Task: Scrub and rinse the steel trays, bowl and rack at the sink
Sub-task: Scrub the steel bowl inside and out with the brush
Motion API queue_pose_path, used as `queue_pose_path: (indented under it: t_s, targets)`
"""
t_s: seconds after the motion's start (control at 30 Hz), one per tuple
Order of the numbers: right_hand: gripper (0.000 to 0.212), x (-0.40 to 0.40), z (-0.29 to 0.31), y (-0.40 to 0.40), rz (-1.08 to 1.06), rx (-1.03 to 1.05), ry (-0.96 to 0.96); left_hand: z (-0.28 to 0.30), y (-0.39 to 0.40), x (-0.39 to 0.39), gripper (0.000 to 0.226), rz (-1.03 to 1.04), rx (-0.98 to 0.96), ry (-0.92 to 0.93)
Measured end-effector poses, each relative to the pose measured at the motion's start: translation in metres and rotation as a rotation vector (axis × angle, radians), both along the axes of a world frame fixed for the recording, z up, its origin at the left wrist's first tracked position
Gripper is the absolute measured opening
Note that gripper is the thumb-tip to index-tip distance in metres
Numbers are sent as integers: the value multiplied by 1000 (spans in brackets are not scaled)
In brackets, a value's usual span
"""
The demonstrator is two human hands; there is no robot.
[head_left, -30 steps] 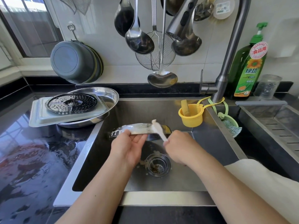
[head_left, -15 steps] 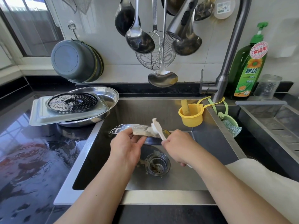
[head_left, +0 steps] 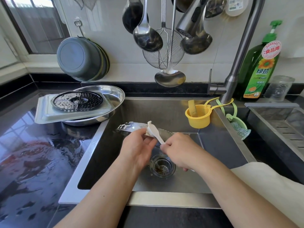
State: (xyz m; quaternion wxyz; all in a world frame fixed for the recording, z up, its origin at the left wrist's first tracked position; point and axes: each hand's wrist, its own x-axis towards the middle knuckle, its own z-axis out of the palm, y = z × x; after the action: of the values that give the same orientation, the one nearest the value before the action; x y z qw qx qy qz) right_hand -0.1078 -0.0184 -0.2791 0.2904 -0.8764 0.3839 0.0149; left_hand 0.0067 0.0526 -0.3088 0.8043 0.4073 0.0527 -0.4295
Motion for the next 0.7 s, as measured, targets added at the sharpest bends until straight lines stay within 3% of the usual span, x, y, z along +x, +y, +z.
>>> queue_pose_path:
  t_s: [0.3, 0.47, 0.7]
  targets:
    - [28, -13, 4, -16, -182, -25, 113, 3, 6, 7, 31, 36, -35, 13]
    - [33, -3, -2, -2, -57, 10, 27, 1, 4, 3, 33, -14, 13, 0]
    - [27, -20, 3, -25, -193, 6, 66, 8, 10, 13, 20, 204, -115, 49]
